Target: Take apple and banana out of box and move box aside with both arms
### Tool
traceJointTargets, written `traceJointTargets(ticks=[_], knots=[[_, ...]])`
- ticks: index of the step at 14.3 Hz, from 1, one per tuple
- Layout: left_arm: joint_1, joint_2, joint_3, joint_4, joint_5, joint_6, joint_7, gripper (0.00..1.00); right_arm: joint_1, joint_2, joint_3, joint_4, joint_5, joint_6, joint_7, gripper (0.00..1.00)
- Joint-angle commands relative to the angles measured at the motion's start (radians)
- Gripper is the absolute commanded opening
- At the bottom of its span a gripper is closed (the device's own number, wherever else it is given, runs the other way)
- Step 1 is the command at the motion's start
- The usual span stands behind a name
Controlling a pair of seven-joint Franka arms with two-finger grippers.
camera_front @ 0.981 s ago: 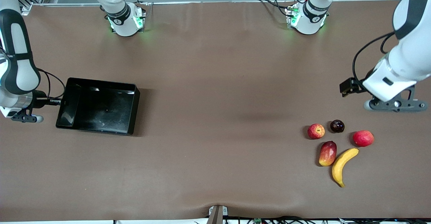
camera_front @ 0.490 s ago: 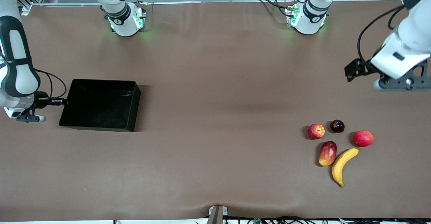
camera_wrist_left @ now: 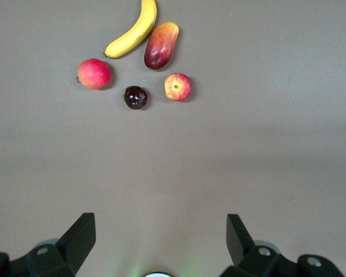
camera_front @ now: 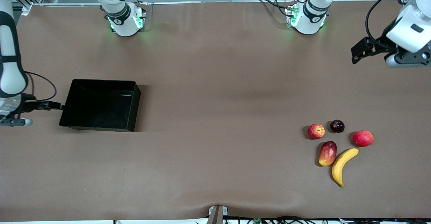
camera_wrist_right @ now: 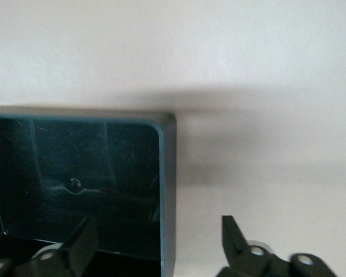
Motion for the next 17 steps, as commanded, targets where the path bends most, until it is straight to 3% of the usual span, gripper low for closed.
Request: traceJointTargets(ticks=[1,9,11,17], knots=[[-0.037,-0.098,0.024,-0.100,-0.016,0.026,-0.001,1.00,-0.021,0.001,0.021,0.116,0.001,-0.025,-0.149,1.00],[-0.004,-0.122,0.030,-0.152,-0.015,0.080,0.044,1.00,0.000,-0.009,0.028,0.389,0.009,-0.121,-0.207,1.00],[-0.004,-0.122,0.030,-0.155,-0.016,0.086,0.045,1.00,0.034,-0.019,0.029,0.446,0.007,-0.234,-0.182,1.00],[-0.002,-0.114,0.032,-0.155,-0.016,0.086,0.070,1.00,0.149,-0.067,0.022,0.490,-0.023,-0.388,0.320,1.00]])
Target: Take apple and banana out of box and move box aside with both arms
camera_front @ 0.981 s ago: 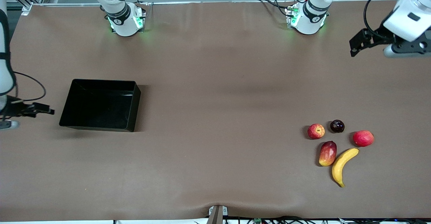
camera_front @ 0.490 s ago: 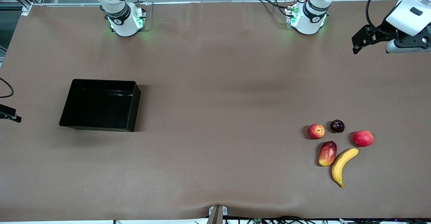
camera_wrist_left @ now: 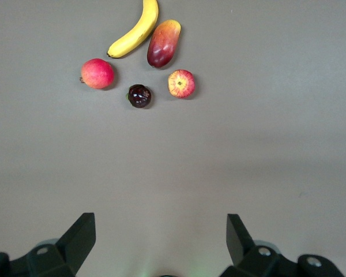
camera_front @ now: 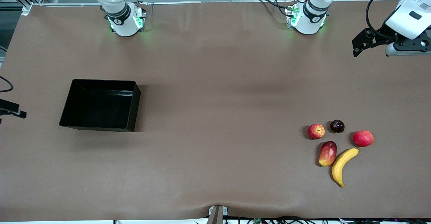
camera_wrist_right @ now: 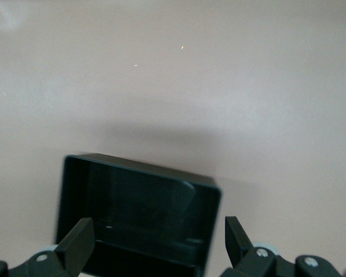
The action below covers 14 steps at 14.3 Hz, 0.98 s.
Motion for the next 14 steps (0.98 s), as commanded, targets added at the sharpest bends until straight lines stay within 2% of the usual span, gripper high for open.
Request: traceJointTargets(ticks=[1,3,4,5,8,10,11,14], knots=[[0.010,-0.023,-0.001,-0.026,-0.016,0.014,0.021,1.00,0.035,-0.047,0.000,-0.002,-0.032,-0.050,0.204,1.00],[0.010,-0.023,-0.001,-0.021,-0.015,0.013,0.021,1.00,0.062,-0.090,-0.002,-0.007,-0.041,-0.132,0.220,1.00],[0.018,-0.020,0.001,-0.018,-0.013,0.008,0.021,1.00,0.085,-0.107,-0.005,-0.010,-0.079,-0.151,0.222,1.00],[0.038,-0.020,-0.001,-0.018,-0.013,0.006,0.024,1.00,0.085,-0.147,-0.003,-0.034,-0.108,-0.154,0.223,1.00],[0.047,-0.020,-0.002,-0.018,-0.015,-0.007,0.022,1.00,0.094,-0.237,-0.002,-0.131,-0.121,-0.159,0.217,1.00],[0.047,-0.020,-0.002,-0.018,-0.015,-0.017,0.022,1.00,0.102,-0.297,0.000,-0.206,-0.128,-0.220,0.217,1.00],[0.047,-0.019,-0.004,-0.015,-0.015,-0.018,0.021,1.00,0.104,-0.313,0.000,-0.214,-0.128,-0.208,0.213,1.00],[0.047,-0.003,-0.003,-0.001,-0.015,-0.018,0.005,1.00,0.091,-0.311,-0.010,-0.148,-0.147,-0.219,0.220,1.00]])
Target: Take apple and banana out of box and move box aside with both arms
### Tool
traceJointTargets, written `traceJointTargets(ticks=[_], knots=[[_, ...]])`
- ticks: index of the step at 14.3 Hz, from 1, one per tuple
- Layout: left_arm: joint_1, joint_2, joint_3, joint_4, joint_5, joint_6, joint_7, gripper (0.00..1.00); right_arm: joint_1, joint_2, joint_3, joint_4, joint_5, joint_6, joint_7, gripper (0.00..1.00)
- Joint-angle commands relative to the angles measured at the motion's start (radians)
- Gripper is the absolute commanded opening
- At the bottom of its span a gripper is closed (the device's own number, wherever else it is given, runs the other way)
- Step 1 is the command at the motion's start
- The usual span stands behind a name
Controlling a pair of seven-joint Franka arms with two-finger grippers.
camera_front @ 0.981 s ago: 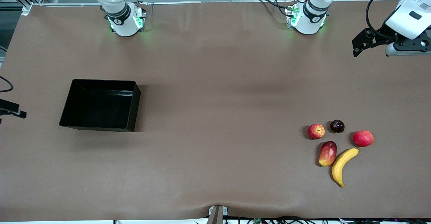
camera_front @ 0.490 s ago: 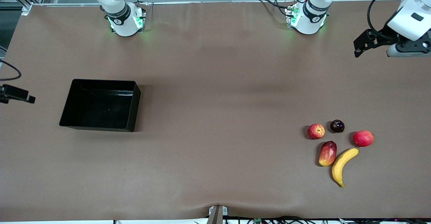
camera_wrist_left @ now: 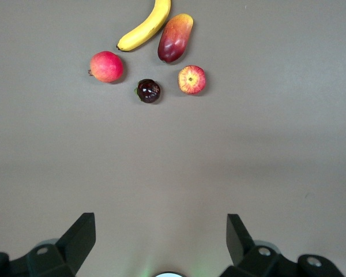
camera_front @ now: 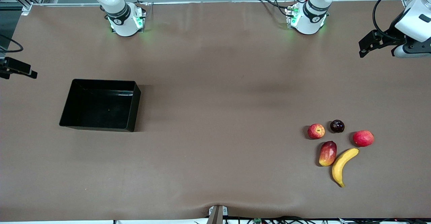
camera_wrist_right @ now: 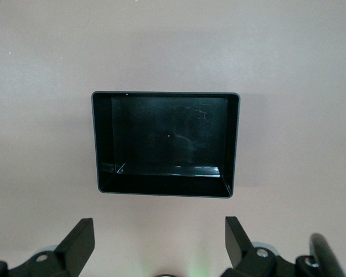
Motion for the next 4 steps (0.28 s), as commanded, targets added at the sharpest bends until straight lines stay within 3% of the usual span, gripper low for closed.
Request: traceJointTargets(ticks=[1,4], knots=[[0.006,0.001,-0.002,0.016,-0.015,-0.010,-0.002,1.00,-0.007,-0.023,-0.007,0.024,-0.026,0.000,0.013,1.00],[0.008,0.013,-0.002,0.026,-0.015,-0.010,0.010,1.00,0.005,-0.029,0.001,0.021,-0.062,-0.035,0.016,1.00]])
